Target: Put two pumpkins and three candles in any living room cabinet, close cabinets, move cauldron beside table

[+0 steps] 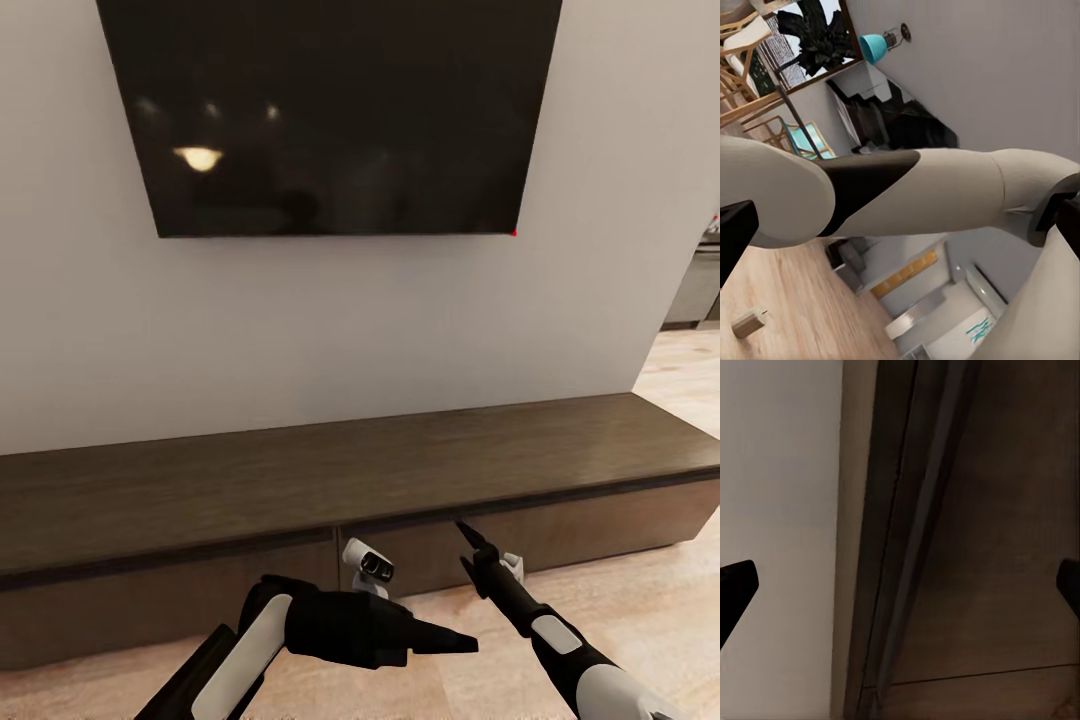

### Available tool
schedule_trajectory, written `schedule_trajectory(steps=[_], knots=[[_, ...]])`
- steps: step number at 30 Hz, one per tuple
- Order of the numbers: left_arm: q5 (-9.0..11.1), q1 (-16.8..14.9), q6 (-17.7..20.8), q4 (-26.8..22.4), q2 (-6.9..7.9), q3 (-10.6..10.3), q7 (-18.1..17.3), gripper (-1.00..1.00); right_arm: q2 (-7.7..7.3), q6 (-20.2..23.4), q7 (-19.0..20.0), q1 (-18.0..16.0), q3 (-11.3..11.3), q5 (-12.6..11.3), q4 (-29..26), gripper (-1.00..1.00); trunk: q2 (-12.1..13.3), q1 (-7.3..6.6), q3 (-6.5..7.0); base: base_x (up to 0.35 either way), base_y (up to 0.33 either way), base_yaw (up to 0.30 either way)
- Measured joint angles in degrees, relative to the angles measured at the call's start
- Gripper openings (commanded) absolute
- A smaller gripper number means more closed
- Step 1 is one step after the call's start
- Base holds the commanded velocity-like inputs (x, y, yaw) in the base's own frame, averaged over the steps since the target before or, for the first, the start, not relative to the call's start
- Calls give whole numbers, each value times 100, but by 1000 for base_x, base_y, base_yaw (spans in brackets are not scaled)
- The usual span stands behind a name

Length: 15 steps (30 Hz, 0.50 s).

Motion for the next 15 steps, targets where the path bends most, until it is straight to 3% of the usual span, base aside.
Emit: schedule_trajectory(steps=[15], knots=[[20,0,3,0,2,9,-14,100,0,3,-9,0,-1,-1,-5,100,-3,4,-45,19,0,0]])
